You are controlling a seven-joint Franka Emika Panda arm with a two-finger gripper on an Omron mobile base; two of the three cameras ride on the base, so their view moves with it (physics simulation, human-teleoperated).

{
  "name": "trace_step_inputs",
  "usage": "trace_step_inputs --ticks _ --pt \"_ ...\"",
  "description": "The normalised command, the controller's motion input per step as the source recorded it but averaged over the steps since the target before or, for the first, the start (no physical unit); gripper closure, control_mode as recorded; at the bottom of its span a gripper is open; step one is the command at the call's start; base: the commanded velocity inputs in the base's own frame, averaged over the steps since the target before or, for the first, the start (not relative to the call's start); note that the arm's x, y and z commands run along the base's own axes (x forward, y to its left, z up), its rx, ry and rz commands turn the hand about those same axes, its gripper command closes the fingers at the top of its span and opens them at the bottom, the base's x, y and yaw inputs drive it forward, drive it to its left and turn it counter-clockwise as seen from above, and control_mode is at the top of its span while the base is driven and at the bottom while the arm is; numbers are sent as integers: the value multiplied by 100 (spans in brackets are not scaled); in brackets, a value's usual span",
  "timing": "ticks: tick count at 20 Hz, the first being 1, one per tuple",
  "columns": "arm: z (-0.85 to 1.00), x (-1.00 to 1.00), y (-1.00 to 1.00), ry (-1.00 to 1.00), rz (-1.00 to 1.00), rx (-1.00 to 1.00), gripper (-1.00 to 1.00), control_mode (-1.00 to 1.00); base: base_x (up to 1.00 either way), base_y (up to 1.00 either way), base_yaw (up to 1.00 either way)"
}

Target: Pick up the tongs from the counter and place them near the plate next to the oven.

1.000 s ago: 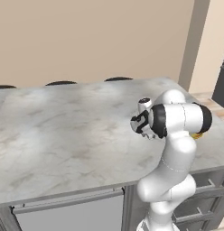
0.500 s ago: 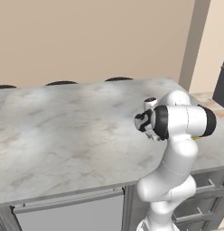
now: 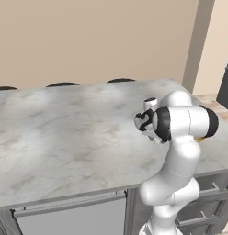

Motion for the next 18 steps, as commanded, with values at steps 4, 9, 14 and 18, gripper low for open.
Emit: trace_step_inputs --ticks 4,9,14,18 --pt "25 -38 -1 1 0 0 -100 -100 0 0 0" --pt "50 -43 0 0 0 0 -100 -100 0 0 0" --pt "68 -40 0 -3 0 0 -100 -100 0 0 0" --pt "64 -43 0 -4 0 0 -100 -100 0 0 0"
